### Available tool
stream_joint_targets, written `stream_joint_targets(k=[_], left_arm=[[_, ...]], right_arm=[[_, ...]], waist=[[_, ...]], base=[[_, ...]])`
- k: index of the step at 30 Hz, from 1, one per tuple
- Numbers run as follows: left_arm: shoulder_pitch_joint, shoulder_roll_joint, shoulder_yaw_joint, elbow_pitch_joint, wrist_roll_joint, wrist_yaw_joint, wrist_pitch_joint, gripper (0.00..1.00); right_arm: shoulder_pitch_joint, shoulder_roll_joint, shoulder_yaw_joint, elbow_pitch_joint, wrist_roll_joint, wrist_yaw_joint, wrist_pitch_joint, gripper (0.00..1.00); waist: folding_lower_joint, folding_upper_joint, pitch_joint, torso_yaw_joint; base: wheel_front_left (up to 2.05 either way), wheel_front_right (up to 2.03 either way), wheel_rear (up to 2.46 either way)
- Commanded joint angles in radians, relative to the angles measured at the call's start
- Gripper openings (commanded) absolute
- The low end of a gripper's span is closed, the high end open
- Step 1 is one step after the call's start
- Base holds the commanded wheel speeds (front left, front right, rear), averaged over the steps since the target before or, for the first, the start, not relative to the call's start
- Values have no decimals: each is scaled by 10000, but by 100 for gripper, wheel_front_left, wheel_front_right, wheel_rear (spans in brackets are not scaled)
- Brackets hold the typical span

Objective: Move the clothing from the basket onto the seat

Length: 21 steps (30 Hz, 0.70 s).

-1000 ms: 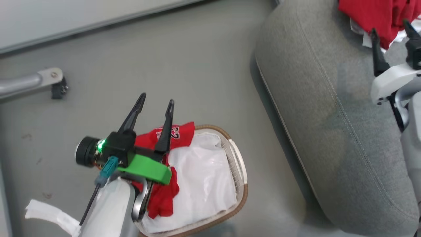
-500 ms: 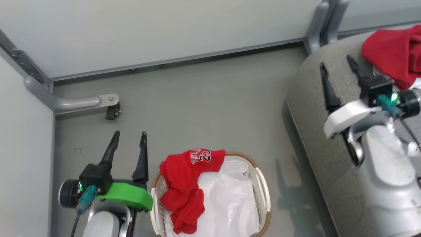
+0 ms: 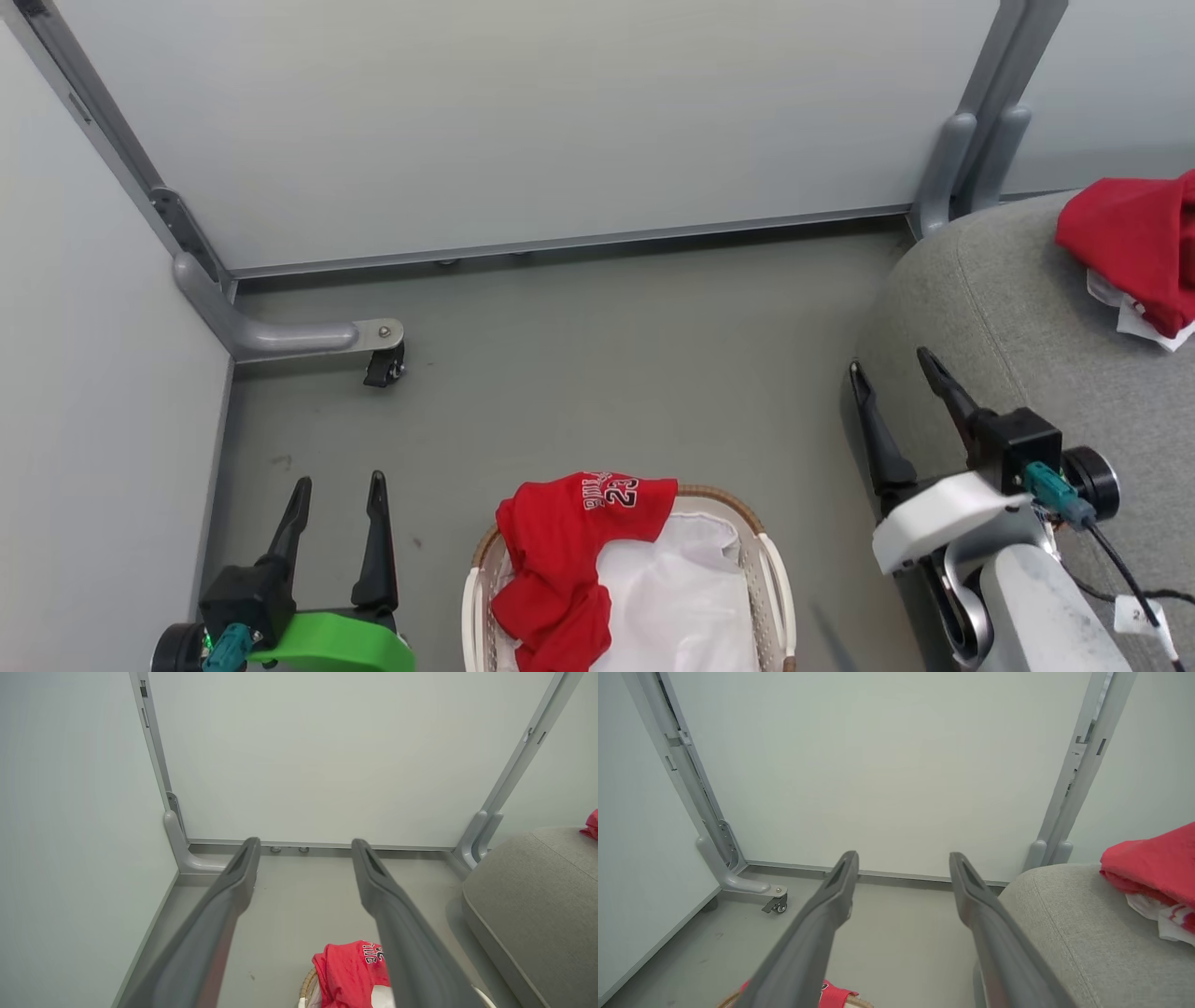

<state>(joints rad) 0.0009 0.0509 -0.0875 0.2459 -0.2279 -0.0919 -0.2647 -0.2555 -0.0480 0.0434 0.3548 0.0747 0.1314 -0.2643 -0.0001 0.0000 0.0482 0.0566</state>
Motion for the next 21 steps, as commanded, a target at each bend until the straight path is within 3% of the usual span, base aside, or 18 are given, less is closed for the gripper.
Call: stream_joint_targets(k=[1, 7, 21], left_arm=[[213, -1, -13, -28, -25, 64, 6, 100], [448, -2, -219, -50, -155, 174, 6, 100], [457, 0, -263, 42, -100, 161, 6, 100]], right_arm=[[333, -51, -13, -156, 155, -14, -3, 100], [1101, -45, 111, -456, 772, -14, -2, 100], [1176, -43, 196, -265, 680, -14, -2, 100]], waist=[[1, 0, -258, 100], [1, 0, -426, 29], [1, 0, -504, -35]], base=[[0, 0, 0], [0, 0, 0], [0, 0, 0]])
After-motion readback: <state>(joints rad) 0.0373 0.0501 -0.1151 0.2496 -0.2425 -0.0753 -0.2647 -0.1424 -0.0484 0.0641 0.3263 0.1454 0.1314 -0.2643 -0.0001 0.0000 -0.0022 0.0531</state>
